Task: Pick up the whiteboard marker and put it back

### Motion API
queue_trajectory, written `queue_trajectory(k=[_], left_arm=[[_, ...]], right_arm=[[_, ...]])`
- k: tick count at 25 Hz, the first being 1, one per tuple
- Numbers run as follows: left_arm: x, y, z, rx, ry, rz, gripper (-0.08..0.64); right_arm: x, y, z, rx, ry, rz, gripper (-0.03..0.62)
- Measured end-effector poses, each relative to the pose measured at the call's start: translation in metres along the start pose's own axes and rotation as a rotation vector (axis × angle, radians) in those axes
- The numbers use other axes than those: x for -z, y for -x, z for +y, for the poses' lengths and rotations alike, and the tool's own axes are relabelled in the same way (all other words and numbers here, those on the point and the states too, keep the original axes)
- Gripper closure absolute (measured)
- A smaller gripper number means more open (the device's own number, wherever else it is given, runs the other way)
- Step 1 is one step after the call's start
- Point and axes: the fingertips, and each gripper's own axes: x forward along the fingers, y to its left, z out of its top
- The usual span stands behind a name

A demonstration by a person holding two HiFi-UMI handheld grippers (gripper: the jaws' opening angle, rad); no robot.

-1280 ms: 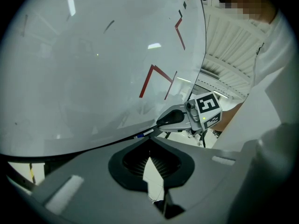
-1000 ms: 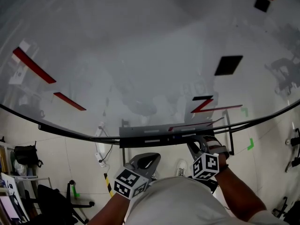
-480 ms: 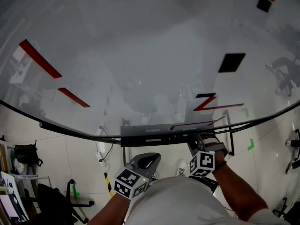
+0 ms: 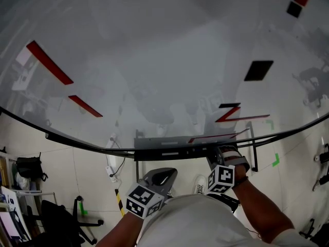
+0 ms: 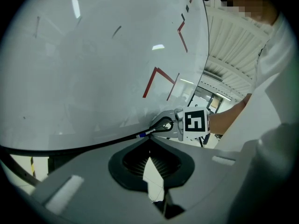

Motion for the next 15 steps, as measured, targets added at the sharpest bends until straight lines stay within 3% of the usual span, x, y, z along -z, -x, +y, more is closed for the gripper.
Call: queue_trajectory(k=[15], left_arm=[[0.002,0.002,-0.001,-0.01,-0.022,0.018,0.543]], right_arm=[[-0.005,-0.011,0.004,0.001,0.101,0.033,0.548]])
